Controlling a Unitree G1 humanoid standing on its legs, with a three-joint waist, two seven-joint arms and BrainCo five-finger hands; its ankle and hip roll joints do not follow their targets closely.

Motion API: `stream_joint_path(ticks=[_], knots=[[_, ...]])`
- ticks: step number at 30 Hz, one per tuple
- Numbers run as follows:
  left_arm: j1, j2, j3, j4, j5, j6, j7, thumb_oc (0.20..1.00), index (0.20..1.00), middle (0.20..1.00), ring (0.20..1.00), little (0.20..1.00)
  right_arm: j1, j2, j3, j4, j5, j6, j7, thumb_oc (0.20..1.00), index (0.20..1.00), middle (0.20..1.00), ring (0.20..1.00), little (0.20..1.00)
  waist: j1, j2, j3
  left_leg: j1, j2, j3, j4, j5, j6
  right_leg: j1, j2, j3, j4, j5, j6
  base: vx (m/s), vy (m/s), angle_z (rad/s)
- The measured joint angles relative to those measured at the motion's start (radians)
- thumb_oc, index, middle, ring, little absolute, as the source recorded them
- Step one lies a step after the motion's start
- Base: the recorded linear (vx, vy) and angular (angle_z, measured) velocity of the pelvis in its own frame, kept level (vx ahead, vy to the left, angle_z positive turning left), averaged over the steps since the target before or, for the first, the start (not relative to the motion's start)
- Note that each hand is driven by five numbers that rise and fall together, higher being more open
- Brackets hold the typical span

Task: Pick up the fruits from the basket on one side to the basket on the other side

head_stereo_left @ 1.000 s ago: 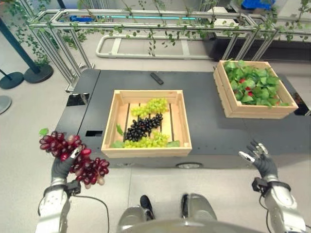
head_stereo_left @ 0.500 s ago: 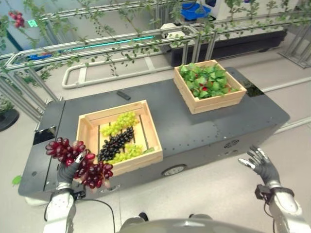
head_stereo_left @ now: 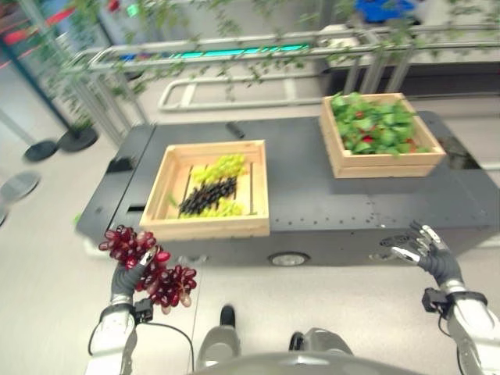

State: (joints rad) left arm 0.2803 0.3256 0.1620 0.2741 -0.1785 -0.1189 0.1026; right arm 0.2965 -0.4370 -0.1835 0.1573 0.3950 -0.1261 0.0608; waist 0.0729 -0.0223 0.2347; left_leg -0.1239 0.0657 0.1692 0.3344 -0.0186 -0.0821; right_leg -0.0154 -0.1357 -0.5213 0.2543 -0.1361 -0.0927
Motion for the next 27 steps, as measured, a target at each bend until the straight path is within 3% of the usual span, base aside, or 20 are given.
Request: stream_joint_path(ticks=[1, 2, 3, 4, 5, 6, 8, 9, 10, 11, 12, 13, 14, 18, 19, 24, 26, 27], knots=[[0.001, 0.023, 0.007, -0.004, 0.001, 0.000, -0.001, 0.200, 0.200, 0.200, 0.200, 0.200, -0.017, 0.010, -0.001, -0.004, 0.000, -0.006, -0.005, 1.000, 1.000, 1.000, 1.000, 1.000, 0.011, -0.017, -0.005, 0.022, 0.015, 0.047, 0.021, -0.018, -0.004, 0.000, -0.017, -0.078, -0.030, 0.018, -0.003, -0.19, 0.116, 1.50], [0.001, 0.040, 0.001, -0.013, 0.002, 0.005, -0.009, 0.200, 0.200, 0.200, 0.200, 0.200, -0.009, 0.035, -0.017, 0.004, 0.000, -0.007, -0.014, 1.000, 1.000, 1.000, 1.000, 1.000, 0.015, -0.050, -0.016, 0.071, 0.027, 0.108, 0.051, -0.048, -0.040, 0.030, -0.065, -0.230, -0.078, 0.043, 0.003, -0.25, 0.187, 1.31], [0.008, 0.044, 0.002, -0.022, 0.003, 0.003, -0.009, 0.200, 0.200, 0.200, 0.200, 0.200, 0.002, 0.043, -0.014, 0.002, 0.000, -0.008, -0.016, 1.000, 1.000, 1.000, 1.000, 1.000, 0.012, -0.059, -0.024, 0.099, 0.035, 0.127, 0.064, -0.062, -0.055, 0.059, -0.062, -0.265, -0.123, 0.058, 0.016, -0.11, 0.137, 1.09], [0.013, 0.047, 0.007, -0.027, 0.003, 0.001, -0.008, 0.200, 0.200, 0.200, 0.200, 0.200, 0.008, 0.038, -0.009, 0.001, 0.000, -0.014, -0.013, 1.000, 1.000, 1.000, 1.000, 1.000, -0.008, -0.048, -0.034, 0.146, 0.041, 0.115, 0.062, -0.065, -0.056, 0.073, -0.062, -0.274, -0.135, 0.088, 0.022, -0.14, 0.166, 1.25], [0.004, 0.041, 0.006, -0.026, 0.003, 0.001, -0.008, 0.200, 0.200, 0.200, 0.200, 0.200, 0.014, 0.028, -0.010, 0.004, 0.000, -0.019, -0.019, 1.000, 1.000, 1.000, 1.000, 1.000, -0.033, -0.033, -0.038, 0.176, 0.072, 0.133, 0.056, -0.077, -0.056, 0.082, -0.077, -0.320, -0.117, 0.070, 0.038, -0.24, 0.286, 2.30], [-0.013, 0.029, -0.001, -0.029, 0.004, -0.003, -0.010, 0.200, 0.200, 0.200, 0.200, 0.200, 0.021, 0.002, -0.019, 0.011, 0.000, -0.021, -0.029, 1.000, 1.000, 1.000, 1.000, 1.000, -0.078, 0.018, -0.060, 0.228, 0.114, 0.139, 0.010, -0.101, -0.034, 0.059, -0.112, -0.340, -0.044, 0.055, 0.056, -0.28, 0.370, 2.20], [-0.025, 0.028, -0.006, -0.038, 0.008, -0.003, -0.009, 0.200, 0.200, 0.200, 0.200, 0.200, 0.023, -0.007, -0.025, 0.015, 0.000, -0.023, -0.043, 1.000, 1.000, 1.000, 1.000, 1.000, -0.095, 0.047, -0.083, 0.266, 0.108, 0.210, -0.076, -0.109, -0.046, 0.041, -0.187, -0.422, -0.004, 0.079, 0.087, -0.13, 0.233, 1.76], [-0.040, 0.025, -0.007, -0.055, 0.008, -0.004, -0.005, 0.200, 0.200, 0.200, 0.200, 0.200, 0.031, -0.017, -0.027, 0.016, 0.000, -0.023, -0.047, 1.000, 1.000, 1.000, 1.000, 1.000, -0.116, 0.063, -0.084, 0.268, 0.097, 0.188, -0.136, -0.116, -0.041, 0.022, -0.194, -0.382, 0.035, 0.074, 0.109, -0.16, 0.315, 1.70], [-0.056, 0.038, 0.000, -0.072, 0.008, -0.009, -0.001, 0.200, 0.200, 0.200, 0.200, 0.200, 0.025, -0.005, -0.026, 0.030, -0.001, -0.022, -0.046, 1.000, 1.000, 1.000, 1.000, 1.000, -0.106, 0.067, -0.081, 0.264, 0.067, 0.172, -0.205, -0.146, -0.017, -0.025, -0.204, -0.262, 0.060, 0.076, 0.129, -0.18, 0.402, 1.61], [-0.070, 0.046, 0.001, -0.070, 0.009, -0.009, 0.002, 0.200, 0.200, 0.200, 0.200, 0.200, 0.022, 0.016, -0.027, 0.038, -0.001, -0.019, -0.050, 1.000, 1.000, 1.000, 1.000, 1.000, -0.102, 0.050, -0.081, 0.241, 0.044, 0.180, -0.204, -0.136, -0.002, -0.022, -0.230, -0.249, 0.063, 0.098, 0.141, -0.20, 0.437, 1.83], [-0.083, 0.069, -0.002, -0.077, 0.010, -0.010, 0.007, 0.200, 0.200, 0.200, 0.200, 0.200, 0.021, 0.041, -0.022, 0.046, 0.000, -0.019, -0.054, 1.000, 1.000, 1.000, 1.000, 1.000, -0.095, 0.011, -0.095, 0.202, 0.019, 0.204, -0.184, -0.127, 0.027, -0.013, -0.259, -0.256, 0.033, 0.134, 0.178, -0.09, 0.307, 1.25], [-0.078, 0.088, -0.001, -0.080, 0.012, -0.010, 0.009, 0.200, 0.200, 0.200, 0.200, 0.200, 0.019, 0.045, -0.011, 0.048, -0.001, -0.021, -0.055, 1.000, 1.000, 1.000, 1.000, 1.000, -0.081, -0.003, -0.098, 0.198, 0.005, 0.205, -0.183, -0.124, 0.033, -0.017, -0.262, -0.254, 0.018, 0.147, 0.183, -0.10, 0.320, 0.80], [-0.053, 0.115, 0.016, -0.079, 0.016, -0.011, 0.017, 0.200, 0.200, 0.200, 0.200, 0.200, -0.015, 0.059, -0.001, 0.064, 0.000, -0.023, -0.053, 1.000, 1.000, 1.000, 1.000, 1.000, -0.036, -0.022, -0.099, 0.195, -0.009, 0.202, -0.177, -0.130, 0.045, -0.007, -0.260, -0.248, -0.013, 0.175, 0.183, -0.04, 0.201, 0.06], [-0.012, 0.160, 0.062, -0.078, 0.077, -0.005, 0.037, 0.200, 0.200, 0.200, 0.200, 0.200, -0.060, 0.076, 0.032, 0.077, -0.002, -0.023, -0.053, 1.000, 1.000, 1.000, 1.000, 1.000, 0.003, -0.057, -0.103, 0.185, -0.052, 0.128, -0.166, -0.128, 0.085, 0.044, -0.287, -0.260, -0.005, 0.212, 0.192, -0.05, 0.342, 0.62], [-0.005, 0.165, 0.064, -0.079, 0.084, -0.005, 0.037, 0.200, 0.200, 0.200, 0.200, 0.200, -0.054, 0.074, 0.046, 0.083, -0.003, -0.023, -0.052, 1.000, 1.000, 1.000, 1.000, 1.000, 0.001, -0.053, -0.100, 0.190, -0.051, 0.121, -0.174, -0.123, 0.091, 0.044, -0.293, -0.261, -0.005, 0.216, 0.195, 0.00, 0.183, 0.43], [0.030, 0.175, 0.095, -0.105, 0.141, -0.007, 0.045, 0.200, 0.200, 0.200, 0.200, 0.200, -0.084, 0.090, 0.120, 0.092, -0.012, -0.020, -0.024, 1.000, 1.000, 1.000, 1.000, 1.000, 0.064, -0.084, -0.103, 0.184, -0.088, 0.085, -0.165, -0.137, 0.118, 0.096, -0.321, -0.252, -0.020, 0.248, 0.243, 0.01, 0.273, 0.27], [0.005, 0.169, 0.091, -0.109, 0.150, -0.008, 0.044, 0.200, 0.200, 0.200, 0.200, 0.200, -0.066, 0.089, 0.132, 0.093, -0.012, -0.019, -0.023, 1.000, 1.000, 1.000, 1.000, 1.000, 0.033, -0.078, -0.097, 0.166, -0.095, 0.037, -0.145, -0.138, 0.140, 0.070, -0.351, -0.163, 0.076, 0.257, 0.262, 0.01, 0.263, 0.85], [0.005, 0.169, 0.098, -0.112, 0.148, -0.012, 0.052, 0.200, 0.200, 0.200, 0.200, 0.200, -0.066, 0.082, 0.159, 0.076, -0.012, -0.020, -0.012, 1.000, 1.000, 1.000, 1.000, 1.000, 0.022, -0.058, -0.086, 0.156, -0.107, -0.060, -0.144, -0.114, 0.166, -0.024, -0.292, 0.079, 0.177, 0.179, 0.302, 0.01, 0.243, 0.80]])
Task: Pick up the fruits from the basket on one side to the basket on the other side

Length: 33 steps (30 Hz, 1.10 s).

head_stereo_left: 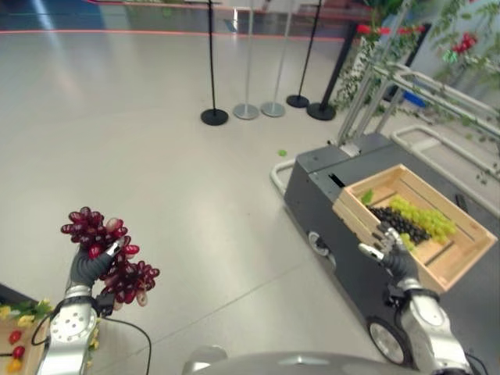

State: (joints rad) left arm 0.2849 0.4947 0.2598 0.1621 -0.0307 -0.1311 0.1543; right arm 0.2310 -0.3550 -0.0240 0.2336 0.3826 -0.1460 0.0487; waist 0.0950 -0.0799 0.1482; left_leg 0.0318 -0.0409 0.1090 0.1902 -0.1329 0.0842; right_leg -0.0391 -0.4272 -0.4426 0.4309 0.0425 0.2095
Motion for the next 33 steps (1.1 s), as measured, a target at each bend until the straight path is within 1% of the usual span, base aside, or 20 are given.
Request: stream_joint_path(ticks=[2, 3, 4, 6, 7, 8, 9, 10, 11, 13, 14, 16, 18, 21, 23, 24, 26, 29, 31, 33], knots=[[-0.023, 0.001, -0.002, -0.003, 0.000, -0.001, 0.004, 0.200, 0.200, 0.200, 0.200, 0.200, 0.003, -0.006, 0.025, -0.032, 0.001, 0.000, 0.019, 1.000, 1.000, 1.000, 1.000, 1.000, -0.006, 0.023, 0.017, -0.019, 0.005, -0.086, -0.002, 0.020, 0.006, -0.051, 0.140, 0.198, -0.035, -0.082, -0.004, 0.18, 0.153, 0.76], [-0.043, -0.006, -0.008, -0.005, -0.004, -0.013, -0.004, 0.200, 0.200, 0.200, 0.200, 0.200, 0.005, -0.007, 0.039, -0.040, 0.002, 0.000, 0.046, 1.000, 1.000, 1.000, 1.000, 1.000, -0.045, 0.037, 0.028, -0.039, 0.006, -0.167, -0.005, 0.041, 0.003, -0.066, 0.230, 0.257, -0.105, -0.108, -0.028, 0.18, 0.080, 1.22], [-0.049, -0.011, -0.009, -0.006, -0.004, -0.018, -0.009, 0.200, 0.200, 0.200, 0.200, 0.200, 0.010, -0.007, 0.045, -0.041, 0.003, 0.000, 0.054, 1.000, 1.000, 1.000, 1.000, 1.000, -0.059, 0.038, 0.029, -0.046, 0.002, -0.202, -0.005, 0.045, 0.007, -0.068, 0.267, 0.282, -0.139, -0.112, -0.040, 0.12, 0.007, 1.48], [-0.040, -0.027, -0.020, -0.022, -0.050, -0.029, -0.033, 0.200, 0.200, 0.200, 0.200, 0.200, 0.027, -0.021, 0.049, -0.043, 0.002, 0.003, 0.095, 1.000, 1.000, 1.000, 1.000, 1.000, -0.086, 0.029, 0.035, -0.046, -0.013, -0.264, -0.006, 0.051, 0.015, -0.092, 0.322, 0.304, -0.226, -0.110, -0.042, 0.19, -0.041, 1.13], [-0.036, -0.031, -0.025, -0.023, -0.066, -0.030, -0.043, 0.200, 0.200, 0.200, 0.200, 0.200, 0.035, -0.030, 0.051, -0.049, 0.001, 0.004, 0.104, 1.000, 1.000, 1.000, 1.000, 1.000, -0.077, 0.026, 0.036, -0.046, -0.021, -0.295, -0.003, 0.053, 0.012, -0.100, 0.332, 0.326, -0.246, -0.109, -0.039, 0.14, -0.052, 0.93], [-0.040, -0.045, -0.030, -0.023, -0.082, -0.031, -0.051, 0.200, 0.200, 0.200, 0.200, 0.200, 0.045, -0.050, 0.059, -0.063, 0.000, 0.005, 0.111, 1.000, 1.000, 1.000, 1.000, 1.000, -0.084, 0.033, 0.037, -0.067, -0.027, -0.353, 0.010, 0.055, -0.007, -0.109, 0.367, 0.398, -0.261, -0.110, -0.033, 0.05, -0.055, 1.61], [-0.066, -0.048, -0.069, -0.024, -0.109, -0.033, -0.059, 0.200, 0.200, 0.200, 0.200, 0.200, 0.069, -0.078, 0.069, -0.087, -0.011, 0.005, 0.127, 1.000, 1.000, 1.000, 1.000, 1.000, -0.120, 0.042, 0.039, -0.110, -0.040, -0.469, 0.040, 0.054, -0.020, -0.115, 0.421, 0.540, -0.279, -0.105, -0.029, 0.04, -0.062, 2.11], [-0.088, -0.040, -0.095, -0.024, -0.111, -0.034, -0.072, 0.200, 0.200, 0.200, 0.200, 0.200, 0.078, -0.084, 0.073, -0.093, -0.020, 0.008, 0.135, 1.000, 1.000, 1.000, 1.000, 1.000, -0.140, 0.029, 0.038, -0.117, -0.064, -0.551, 0.038, 0.062, -0.018, -0.117, 0.435, 0.594, -0.291, -0.108, -0.029, 0.03, -0.188, 2.78], [-0.093, -0.027, -0.126, -0.023, -0.112, -0.034, -0.082, 0.200, 0.200, 0.200, 0.200, 0.200, 0.077, -0.088, 0.076, -0.101, -0.029, 0.009, 0.146, 1.000, 1.000, 1.000, 1.000, 1.000, -0.139, 0.003, 0.039, -0.139, -0.088, -0.622, 0.026, 0.074, -0.020, -0.090, 0.447, 0.661, -0.325, -0.113, -0.045, 0.02, -0.238, 2.16], [-0.113, -0.035, -0.157, -0.023, -0.112, -0.033, -0.084, 0.200, 0.200, 0.200, 0.200, 0.200, 0.081, -0.097, 0.074, -0.124, -0.040, 0.013, 0.145, 1.000, 1.000, 1.000, 1.000, 1.000, -0.133, -0.012, 0.038, -0.149, -0.129, -0.769, 0.005, 0.076, -0.024, -0.045, 0.468, 0.734, -0.327, -0.122, -0.061, 0.04, -0.235, 2.27], [-0.138, -0.050, -0.187, -0.024, -0.112, -0.037, -0.086, 0.200, 0.200, 0.200, 0.200, 0.200, 0.059, -0.114, 0.076, -0.133, -0.041, 0.013, 0.148, 1.000, 1.000, 1.000, 1.000, 1.000, -0.151, -0.039, 0.040, -0.170, -0.154, -0.764, 0.020, 0.067, -0.055, -0.026, 0.457, 0.693, -0.360, -0.073, -0.198, 0.08, -0.189, 2.47], [-0.109, -0.067, -0.198, -0.022, -0.114, -0.036, -0.085, 0.200, 0.200, 0.200, 0.200, 0.200, -0.020, -0.115, 0.073, -0.096, -0.044, 0.015, 0.142, 1.000, 1.000, 1.000, 1.000, 1.000, -0.103, -0.013, 0.040, -0.155, -0.132, -0.674, 0.147, 0.011, -0.107, -0.035, 0.463, 0.619, -0.323, -0.076, -0.216, 0.09, -0.249, 1.72], [-0.117, -0.069, -0.207, -0.028, -0.123, -0.034, -0.086, 0.200, 0.200, 0.200, 0.200, 0.200, -0.060, -0.135, 0.077, -0.115, -0.044, 0.010, 0.140, 1.000, 1.000, 1.000, 1.000, 1.000, -0.110, 0.025, 0.036, -0.126, -0.086, -0.685, 0.060, 0.002, -0.113, -0.024, 0.468, 0.537, -0.316, -0.097, -0.224, 0.01, -0.306, 2.01], [-0.149, -0.060, -0.217, -0.032, -0.162, -0.042, -0.085, 0.200, 0.200, 0.200, 0.200, 0.200, -0.083, -0.127, 0.084, -0.088, -0.044, 0.008, 0.122, 1.000, 1.000, 1.000, 1.000, 1.000, -0.074, 0.031, 0.033, -0.105, -0.023, -0.734, -0.093, 0.083, -0.155, -0.001, 0.491, 0.494, -0.313, -0.120, -0.207, -0.15, -0.375, 2.08], [-0.168, -0.056, -0.220, -0.032, -0.162, -0.048, -0.077, 0.200, 0.200, 0.200, 0.200, 0.200, -0.092, -0.119, 0.073, -0.086, -0.043, -0.007, 0.090, 1.000, 1.000, 1.000, 1.000, 1.000, -0.077, 0.019, 0.015, -0.147, 0.004, -0.755, -0.127, 0.107, -0.188, 0.022, 0.481, 0.397, -0.397, -0.108, -0.266, -0.13, -0.111, 1.91], [-0.170, -0.048, -0.230, -0.026, -0.163, -0.051, -0.072, 0.200, 0.200, 0.200, 0.200, 0.200, -0.102, -0.116, 0.070, -0.072, -0.043, -0.009, 0.067, 1.000, 1.000, 1.000, 1.000, 1.000, -0.063, 0.026, 0.016, -0.176, 0.032, -0.681, -0.116, 0.090, -0.185, 0.012, 0.482, 0.333, -0.399, -0.100, -0.275, -0.08, -0.032, 1.31], [-0.168, -0.046, -0.239, -0.020, -0.165, -0.050, -0.069, 0.200, 0.200, 0.200, 0.200, 0.200, -0.118, -0.119, 0.068, -0.066, -0.045, -0.008, 0.050, 1.000, 1.000, 1.000, 1.000, 1.000, -0.061, 0.042, 0.021, -0.198, 0.066, -0.594, -0.120, 0.110, -0.175, -0.002, 0.478, 0.315, -0.397, -0.099, -0.272, -0.12, 0.012, 1.32], [-0.175, -0.058, -0.251, -0.011, -0.184, -0.048, -0.067, 0.200, 0.200, 0.200, 0.200, 0.200, -0.109, -0.089, 0.040, -0.060, -0.057, -0.009, 0.008, 1.000, 1.000, 1.000, 1.000, 1.000, -0.105, 0.030, 0.040, -0.206, 0.172, -0.159, -0.156, 0.107, -0.187, 0.022, 0.424, 0.209, -0.418, -0.100, -0.258, -0.08, 0.019, 1.36], [-0.152, -0.061, -0.255, -0.013, -0.189, -0.048, -0.069, 0.200, 0.200, 0.200, 0.200, 0.200, -0.099, -0.088, 0.036, -0.059, -0.058, -0.009, 0.004, 1.000, 1.000, 1.000, 1.000, 1.000, -0.097, 0.037, 0.041, -0.179, 0.201, -0.108, -0.102, 0.117, -0.171, 0.036, 0.391, 0.151, -0.420, -0.102, -0.232, -0.04, 0.023, 0.81], [-0.142, -0.078, -0.257, -0.017, -0.189, -0.048, -0.072, 0.200, 0.200, 0.200, 0.200, 0.200, -0.086, -0.093, 0.032, -0.060, -0.060, -0.010, -0.003, 1.000, 1.000, 1.000, 1.000, 1.000, -0.103, 0.058, 0.035, -0.126, 0.191, -0.108, -0.130, 0.128, -0.167, 0.058, 0.372, 0.113, -0.421, -0.105, -0.190, 0.04, 0.066, 0.68]])
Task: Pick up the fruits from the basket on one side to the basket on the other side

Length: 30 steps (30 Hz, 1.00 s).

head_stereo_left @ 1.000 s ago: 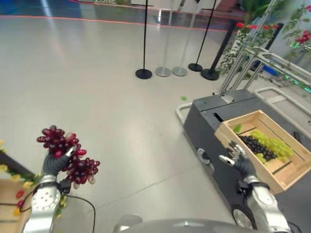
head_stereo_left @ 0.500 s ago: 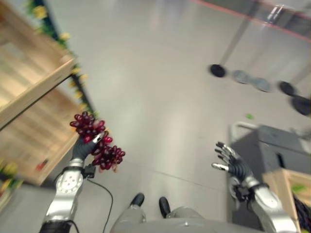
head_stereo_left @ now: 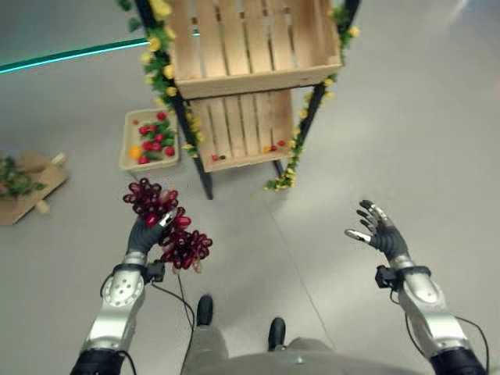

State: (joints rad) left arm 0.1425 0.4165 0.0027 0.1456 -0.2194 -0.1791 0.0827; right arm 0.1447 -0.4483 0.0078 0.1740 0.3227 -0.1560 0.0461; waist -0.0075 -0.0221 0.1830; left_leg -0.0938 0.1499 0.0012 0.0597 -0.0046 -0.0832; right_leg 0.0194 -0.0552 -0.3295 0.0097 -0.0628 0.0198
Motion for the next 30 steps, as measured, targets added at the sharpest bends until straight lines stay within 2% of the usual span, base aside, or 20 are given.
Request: stream_joint_path(ticks=[1, 3, 4, 5, 7, 11, 15, 16, 17, 19, 21, 22, 23, 24, 25, 26, 27, 28, 29, 30], knots=[[-0.007, -0.008, -0.003, 0.000, 0.000, 0.000, -0.002, 0.200, 0.200, 0.200, 0.200, 0.200, 0.013, 0.003, -0.006, 0.000, -0.002, 0.000, -0.003, 1.000, 1.000, 1.000, 1.000, 1.000, -0.016, 0.010, -0.001, 0.016, -0.002, 0.002, -0.028, 0.004, -0.038, 0.011, -0.005, -0.021, 0.000, -0.002, 0.016, 0.07, 0.143, 0.92], [-0.021, -0.005, -0.001, -0.005, 0.000, 0.000, -0.003, 0.200, 0.200, 0.200, 0.200, 0.200, 0.039, 0.044, -0.010, 0.000, -0.020, 0.002, -0.012, 1.000, 1.000, 1.000, 1.000, 1.000, -0.005, -0.024, -0.012, 0.015, -0.050, 0.013, -0.084, 0.037, -0.022, 0.027, -0.060, -0.040, -0.025, 0.013, 0.061, 0.08, 0.180, 0.76], [-0.022, -0.002, 0.001, -0.005, 0.000, 0.001, -0.003, 0.200, 0.200, 0.200, 0.200, 0.200, 0.041, 0.053, -0.010, 0.000, -0.020, 0.001, -0.013, 1.000, 1.000, 1.000, 1.000, 1.000, -0.003, -0.029, -0.015, 0.012, -0.055, 0.037, -0.097, 0.038, -0.014, 0.042, -0.072, -0.050, -0.044, 0.021, 0.072, 0.05, 0.194, 0.82], [-0.025, -0.002, 0.002, -0.005, 0.000, 0.002, -0.002, 0.200, 0.200, 0.200, 0.200, 0.200, 0.047, 0.059, -0.013, 0.000, -0.020, 0.001, -0.015, 1.000, 1.000, 1.000, 1.000, 1.000, -0.012, -0.034, -0.020, 0.013, -0.047, 0.134, -0.104, 0.056, -0.008, 0.067, -0.091, -0.068, -0.068, 0.029, 0.086, 0.03, 0.119, 0.91], [-0.023, 0.000, 0.003, -0.008, 0.000, 0.001, -0.002, 0.200, 0.200, 0.200, 0.200, 0.200, 0.052, 0.063, -0.017, 0.000, -0.023, 0.001, -0.028, 1.000, 1.000, 1.000, 1.000, 1.000, -0.005, -0.036, -0.026, 0.014, -0.049, 0.198, -0.112, 0.073, 0.001, 0.072, -0.114, -0.078, -0.067, 0.030, 0.087, 0.06, 0.190, 0.70], [0.001, 0.027, 0.020, -0.008, 0.000, 0.003, 0.000, 0.200, 0.200, 0.200, 0.200, 0.200, 0.025, 0.081, -0.016, 0.001, -0.034, 0.001, -0.035, 1.000, 1.000, 1.000, 1.000, 1.000, 0.021, -0.044, -0.029, -0.012, -0.085, 0.162, -0.107, 0.080, 0.019, 0.067, -0.145, -0.106, -0.050, 0.041, 0.089, 0.10, 0.296, 0.37], [0.000, 0.034, 0.022, -0.006, 0.001, 0.006, 0.004, 0.200, 0.200, 0.200, 0.200, 0.200, -0.027, 0.089, -0.006, 0.030, -0.048, 0.003, -0.049, 1.000, 1.000, 1.000, 1.000, 1.000, 0.052, -0.054, -0.030, -0.029, -0.109, 0.146, -0.061, 0.050, 0.043, 0.058, -0.176, -0.105, -0.003, 0.047, 0.095, 0.11, 0.317, 0.22], [-0.002, 0.037, 0.026, -0.006, 0.003, 0.006, 0.005, 0.200, 0.200, 0.200, 0.200, 0.200, -0.055, 0.097, -0.007, 0.038, -0.049, 0.002, -0.056, 1.000, 1.000, 1.000, 1.000, 1.000, 0.068, -0.055, -0.032, -0.027, -0.130, 0.147, -0.059, 0.041, 0.052, 0.067, -0.190, -0.112, 0.004, 0.052, 0.101, 0.14, 0.365, 0.12], [-0.004, 0.036, 0.026, -0.004, 0.006, 0.006, 0.007, 0.200, 0.200, 0.200, 0.200, 0.200, -0.060, 0.100, -0.005, 0.056, -0.049, 0.002, -0.060, 1.000, 1.000, 1.000, 1.000, 1.000, 0.068, -0.054, -0.032, -0.023, -0.129, 0.143, -0.060, 0.042, 0.056, 0.067, -0.199, -0.114, 0.016, 0.050, 0.103, 0.22, 0.493, 0.20], [-0.012, 0.038, 0.025, -0.004, 0.011, 0.005, 0.012, 0.200, 0.200, 0.200, 0.200, 0.200, -0.082, 0.104, 0.008, 0.074, -0.051, 0.004, -0.064, 1.000, 1.000, 1.000, 1.000, 1.000, 0.079, -0.055, -0.033, -0.022, -0.159, 0.132, -0.056, 0.031, 0.073, 0.063, -0.220, -0.119, 0.051, 0.054, 0.105, 0.23, 0.443, 0.26], [-0.013, 0.039, 0.023, 0.004, 0.014, 0.006, 0.016, 0.200, 0.200, 0.200, 0.200, 0.200, -0.076, 0.106, 0.013, 0.075, -0.059, 0.005, -0.070, 1.000, 1.000, 1.000, 1.000, 1.000, 0.067, -0.041, -0.038, -0.013, -0.193, 0.103, -0.044, 0.016, 0.105, 0.038, -0.262, -0.096, 0.165, 0.053, 0.101, 0.24, 0.355, 0.40], [-0.012, 0.041, 0.023, 0.007, 0.021, 0.006, 0.021, 0.200, 0.200, 0.200, 0.200, 0.200, -0.072, 0.106, 0.012, 0.075, -0.060, 0.005, -0.071, 1.000, 1.000, 1.000, 1.000, 1.000, 0.064, -0.031, -0.039, -0.006, -0.193, 0.083, -0.045, 0.012, 0.121, 0.017, -0.274, -0.055, 0.227, 0.054, 0.090, 0.34, 0.292, 0.33], [-0.015, 0.042, 0.024, 0.008, 0.032, 0.006, 0.026, 0.200, 0.200, 0.200, 0.200, 0.200, -0.063, 0.104, 0.014, 0.075, -0.062, 0.005, -0.070, 1.000, 1.000, 1.000, 1.000, 1.000, 0.048, -0.017, -0.034, 0.001, -0.194, 0.053, -0.048, 0.013, 0.126, -0.019, -0.269, 0.018, 0.293, 0.031, 0.094, 0.22, 0.179, 0.69], [-0.025, 0.038, 0.018, 0.017, 0.037, 0.005, 0.028, 0.200, 0.200, 0.200, 0.200, 0.200, -0.044, 0.102, 0.017, 0.066, -0.065, 0.006, -0.068, 1.000, 1.000, 1.000, 1.000, 1.000, 0.017, -0.001, -0.038, 0.004, -0.195, 0.011, -0.051, 0.006, 0.155, -0.062, -0.210, 0.161, 0.344, -0.024, 0.111, 0.34, 0.237, 0.61], [-0.027, 0.037, 0.026, 0.026, 0.041, 0.003, 0.031, 0.200, 0.200, 0.200, 0.200, 0.200, -0.035, 0.095, 0.027, 0.065, -0.066, 0.006, -0.061, 1.000, 1.000, 1.000, 1.000, 1.000, 0.022, 0.018, -0.033, 0.007, -0.186, 0.001, -0.052, 0.006, 0.150, -0.095, -0.173, 0.198, 0.361, -0.058, 0.121, 0.30, 0.056, 0.68], [-0.023, 0.044, 0.028, 0.044, 0.043, 0.007, 0.034, 0.200, 0.200, 0.200, 0.200, 0.200, -0.029, 0.097, 0.033, 0.065, -0.066, 0.006, -0.055, 1.000, 1.000, 1.000, 1.000, 1.000, 0.016, 0.026, -0.034, 0.024, -0.181, -0.003, -0.064, 0.008, 0.156, -0.142, -0.126, 0.214, 0.328, -0.079, 0.119, 0.43, 0.062, 0.02], [0.000, 0.045, 0.038, 0.046, 0.050, 0.008, 0.034, 0.200, 0.200, 0.200, 0.200, 0.200, -0.029, 0.094, 0.035, 0.070, -0.065, 0.006, -0.050, 1.000, 1.000, 1.000, 1.000, 1.000, 0.021, 0.021, -0.038, 0.048, -0.183, 0.012, -0.087, 0.003, 0.158, -0.195, -0.129, 0.132, 0.268, -0.066, 0.111, 0.32, 0.002, -0.01], [0.014, 0.041, 0.048, 0.046, 0.050, 0.013, 0.035, 0.200, 0.200, 0.200, 0.200, 0.200, -0.033, 0.094, 0.034, 0.073, -0.065, 0.006, -0.050, 1.000, 1.000, 1.000, 1.000, 1.000, 0.015, 0.030, -0.038, 0.056, -0.182, 0.016, -0.090, 0.003, 0.162, -0.207, -0.118, 0.094, 0.196, -0.039, 0.114, 0.41, 0.002, -0.07], [0.015, 0.039, 0.049, 0.051, 0.050, 0.018, 0.035, 0.200, 0.200, 0.200, 0.200, 0.200, -0.029, 0.090, 0.034, 0.072, -0.064, 0.006, -0.050, 1.000, 1.000, 1.000, 1.000, 1.000, 0.004, 0.031, -0.037, 0.065, -0.187, 0.003, -0.094, 0.005, 0.162, -0.229, -0.112, 0.093, 0.150, -0.010, 0.114, 0.44, -0.021, 0.31], [0.011, 0.024, 0.051, 0.072, 0.050, 0.016, 0.034, 0.200, 0.200, 0.200, 0.200, 0.200, -0.018, 0.079, 0.039, 0.071, -0.062, 0.007, -0.050, 1.000, 1.000, 1.000, 1.000, 1.000, -0.020, 0.038, -0.037, 0.077, -0.192, -0.029, -0.093, -0.013, 0.161, -0.294, -0.083, 0.159, 0.104, 0.038, 0.128, 0.43, -0.019, 0.41]])
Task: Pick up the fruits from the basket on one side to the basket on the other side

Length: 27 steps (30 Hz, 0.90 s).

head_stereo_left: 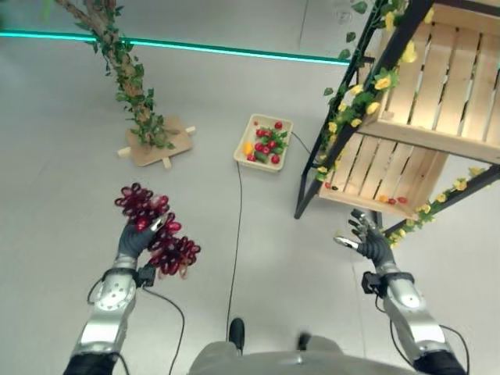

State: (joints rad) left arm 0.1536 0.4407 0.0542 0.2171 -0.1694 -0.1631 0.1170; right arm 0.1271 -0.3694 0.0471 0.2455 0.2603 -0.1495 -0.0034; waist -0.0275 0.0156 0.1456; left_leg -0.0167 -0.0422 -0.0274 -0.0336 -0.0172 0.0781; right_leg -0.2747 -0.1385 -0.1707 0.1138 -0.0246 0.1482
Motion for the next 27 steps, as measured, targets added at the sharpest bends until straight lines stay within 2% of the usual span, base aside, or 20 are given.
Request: stream_joint_path(ticks=[1, 2, 4, 6, 8, 9, 10, 11, 12, 13, 14, 15, 16, 18, 20, 22, 23, 24, 25, 27], knots=[[-0.002, -0.009, 0.008, 0.010, 0.000, 0.001, 0.002, 0.200, 0.200, 0.200, 0.200, 0.200, -0.001, -0.004, 0.003, -0.001, 0.000, 0.000, 0.001, 1.000, 1.000, 1.000, 1.000, 1.000, -0.010, 0.001, 0.000, -0.002, 0.003, -0.011, 0.012, -0.011, -0.003, -0.015, 0.021, 0.058, -0.031, 0.021, 0.017, 0.33, -0.064, 0.76], [-0.004, -0.004, 0.004, 0.021, 0.000, 0.004, -0.002, 0.200, 0.200, 0.200, 0.200, 0.200, 0.016, -0.001, -0.001, 0.000, 0.001, 0.000, -0.001, 1.000, 1.000, 1.000, 1.000, 1.000, -0.039, 0.001, 0.001, 0.013, 0.000, -0.043, 0.010, -0.008, -0.010, -0.033, 0.032, 0.090, -0.118, 0.062, 0.015, 0.30, -0.076, 0.69], [-0.004, -0.012, -0.001, 0.036, 0.001, 0.003, -0.002, 0.200, 0.200, 0.200, 0.200, 0.200, 0.040, -0.001, -0.013, 0.003, 0.001, 0.001, -0.001, 1.000, 1.000, 1.000, 1.000, 1.000, -0.057, -0.003, 0.000, 0.059, -0.004, -0.078, 0.007, -0.045, -0.013, -0.054, 0.026, 0.079, -0.212, 0.125, 0.000, 0.51, -0.200, 0.69], [0.016, -0.013, -0.005, 0.041, 0.004, 0.004, -0.007, 0.200, 0.200, 0.200, 0.200, 0.200, 0.056, 0.002, -0.029, 0.010, 0.000, 0.002, -0.001, 1.000, 1.000, 1.000, 1.000, 1.000, -0.069, -0.010, -0.006, 0.117, -0.004, -0.106, 0.005, -0.088, -0.030, -0.062, 0.011, 0.063, -0.204, 0.135, 0.003, 0.50, -0.293, 0.56], [0.030, -0.023, -0.017, 0.040, 0.004, 0.004, -0.009, 0.200, 0.200, 0.200, 0.200, 0.200, 0.096, 0.001, -0.062, 0.018, -0.001, 0.003, 0.000, 1.000, 1.000, 1.000, 1.000, 1.000, -0.076, -0.022, -0.044, 0.186, 0.017, -0.150, -0.016, -0.142, -0.066, -0.041, -0.009, 0.018, -0.130, 0.129, -0.004, 0.41, -0.310, 0.62], [0.033, -0.035, -0.023, 0.041, 0.004, 0.006, -0.007, 0.200, 0.200, 0.200, 0.200, 0.200, 0.097, -0.005, -0.066, 0.026, -0.003, 0.004, 0.001, 1.000, 1.000, 1.000, 1.000, 1.000, -0.076, -0.007, -0.059, 0.213, 0.046, -0.139, -0.036, -0.155, -0.083, -0.047, 0.010, -0.001, -0.100, 0.168, -0.042, 0.26, -0.188, 0.39], [0.041, -0.050, -0.030, 0.041, 0.004, 0.006, -0.004, 0.200, 0.200, 0.200, 0.200, 0.200, 0.092, -0.015, -0.070, 0.032, -0.004, 0.004, 0.001, 1.000, 1.000, 1.000, 1.000, 1.000, -0.075, 0.022, -0.074, 0.243, 0.081, -0.138, -0.044, -0.166, -0.109, -0.047, 0.035, -0.021, -0.063, 0.173, -0.050, 0.35, -0.287, 0.19], [0.039, -0.056, -0.052, 0.042, 0.004, 0.008, -0.009, 0.200, 0.200, 0.200, 0.200, 0.200, 0.085, -0.023, -0.074, 0.040, -0.004, 0.006, 0.001, 1.000, 1.000, 1.000, 1.000, 1.000, -0.077, 0.050, -0.083, 0.242, 0.119, -0.122, -0.002, -0.180, -0.133, -0.039, 0.072, -0.034, -0.024, 0.183, -0.118, 0.33, -0.309, 0.21], [0.036, -0.061, -0.066, 0.039, 0.003, 0.008, -0.010, 0.200, 0.200, 0.200, 0.200, 0.200, 0.064, -0.036, -0.071, 0.040, -0.004, 0.006, 0.003, 1.000, 1.000, 1.000, 1.000, 1.000, -0.078, 0.060, -0.089, 0.216, 0.141, -0.108, 0.075, -0.171, -0.148, -0.030, 0.095, -0.038, -0.005, 0.156, -0.164, 0.32, -0.308, 0.17], [0.034, -0.066, -0.069, 0.039, 0.002, 0.008, -0.010, 0.200, 0.200, 0.200, 0.200, 0.200, 0.065, -0.041, -0.072, 0.041, -0.004, 0.007, 0.005, 1.000, 1.000, 1.000, 1.000, 1.000, -0.079, 0.059, -0.089, 0.193, 0.143, -0.109, 0.135, -0.173, -0.160, -0.022, 0.100, -0.038, 0.001, 0.151, -0.189, 0.26, -0.329, -0.06], [0.030, -0.078, -0.069, 0.041, -0.002, 0.008, -0.011, 0.200, 0.200, 0.200, 0.200, 0.200, 0.047, -0.053, -0.074, 0.039, -0.006, 0.006, 0.009, 1.000, 1.000, 1.000, 1.000, 1.000, -0.076, 0.056, -0.088, 0.167, 0.147, -0.103, 0.248, -0.154, -0.200, 0.008, 0.119, -0.045, -0.002, 0.121, -0.207, 0.26, -0.352, -0.21], [0.030, -0.083, -0.069, 0.039, -0.003, 0.008, -0.011, 0.200, 0.200, 0.200, 0.200, 0.200, 0.040, -0.062, -0.074, 0.039, -0.007, 0.005, 0.010, 1.000, 1.000, 1.000, 1.000, 1.000, -0.072, 0.054, -0.088, 0.155, 0.148, -0.101, 0.299, -0.137, -0.219, 0.023, 0.133, -0.049, -0.003, 0.110, -0.216, 0.27, -0.350, -0.37], [0.022, -0.084, -0.070, 0.040, -0.003, 0.008, -0.012, 0.200, 0.200, 0.200, 0.200, 0.200, 0.031, -0.078, -0.057, 0.054, -0.011, 0.015, 0.018, 1.000, 1.000, 1.000, 1.000, 1.000, -0.063, 0.041, -0.086, 0.115, 0.149, -0.099, 0.417, -0.098, -0.265, 0.062, 0.147, -0.052, -0.021, 0.078, -0.239, 0.17, -0.223, -0.30], [0.008, -0.082, -0.071, 0.037, -0.003, 0.006, -0.010, 0.200, 0.200, 0.200, 0.200, 0.200, 0.062, -0.075, -0.045, 0.063, -0.015, 0.019, 0.017, 1.000, 1.000, 1.000, 1.000, 1.000, -0.056, 0.016, -0.074, 0.044, 0.137, -0.114, 0.561, -0.071, -0.271, 0.131, 0.156, -0.052, -0.060, 0.055, -0.258, 0.27, -0.278, -0.11], [-0.006, -0.088, -0.072, 0.036, -0.003, 0.004, -0.010, 0.200, 0.200, 0.200, 0.200, 0.200, 0.088, -0.073, -0.042, 0.059, -0.022, 0.025, 0.015, 1.000, 1.000, 1.000, 1.000, 1.000, -0.056, -0.007, -0.062, -0.037, 0.104, -0.090, 0.596, -0.099, -0.258, 0.189, 0.157, -0.030, -0.117, 0.044, -0.258, 0.29, -0.176, -0.10], [-0.009, -0.089, -0.072, 0.033, -0.003, 0.004, -0.010, 0.200, 0.200, 0.200, 0.200, 0.200, 0.109, -0.059, -0.031, 0.058, -0.032, 0.027, 0.014, 1.000, 1.000, 1.000, 1.000, 1.000, -0.041, -0.042, -0.044, -0.107, 0.069, -0.028, 0.492, -0.124, -0.235, 0.248, 0.155, -0.011, -0.170, 0.044, -0.252, 0.29, -0.072, -0.30], [-0.004, -0.101, -0.072, 0.033, -0.004, 0.004, -0.008, 0.200, 0.200, 0.200, 0.200, 0.200, 0.115, -0.053, -0.031, 0.062, -0.036, 0.035, 0.013, 1.000, 1.000, 1.000, 1.000, 1.000, -0.034, -0.054, -0.034, -0.121, 0.050, 0.005, 0.318, -0.126, -0.194, 0.285, 0.146, 0.002, -0.204, 0.064, -0.250, 0.16, 0.004, -0.36], [0.005, -0.103, -0.072, 0.031, -0.003, 0.003, -0.008, 0.200, 0.200, 0.200, 0.200, 0.200, 0.114, -0.051, -0.030, 0.067, -0.039, 0.036, 0.011, 1.000, 1.000, 1.000, 1.000, 1.000, -0.028, -0.053, -0.032, -0.153, 0.042, 0.000, 0.264, -0.106, -0.169, 0.293, 0.149, 0.003, -0.204, 0.052, -0.239, 0.29, -0.003, -0.75], [0.018, -0.100, -0.072, 0.032, -0.003, 0.004, -0.007, 0.200, 0.200, 0.200, 0.200, 0.200, 0.113, -0.051, -0.025, 0.072, -0.045, 0.035, 0.004, 1.000, 1.000, 1.000, 1.000, 1.000, -0.008, -0.043, -0.032, -0.184, 0.044, -0.016, 0.166, -0.070, -0.159, 0.299, 0.162, 0.023, -0.205, 0.046, -0.243, 0.18, -0.009, -0.86], [0.026, -0.097, -0.072, 0.033, -0.002, 0.004, -0.004, 0.200, 0.200, 0.200, 0.200, 0.200, 0.112, -0.055, -0.021, 0.073, -0.054, 0.036, -0.001, 1.000, 1.000, 1.000, 1.000, 1.000, 0.000, -0.032, -0.027, -0.211, 0.038, -0.057, 0.134, -0.006, -0.155, 0.319, 0.173, 0.035, -0.205, 0.035, -0.247, 0.16, 0.010, -1.02]])
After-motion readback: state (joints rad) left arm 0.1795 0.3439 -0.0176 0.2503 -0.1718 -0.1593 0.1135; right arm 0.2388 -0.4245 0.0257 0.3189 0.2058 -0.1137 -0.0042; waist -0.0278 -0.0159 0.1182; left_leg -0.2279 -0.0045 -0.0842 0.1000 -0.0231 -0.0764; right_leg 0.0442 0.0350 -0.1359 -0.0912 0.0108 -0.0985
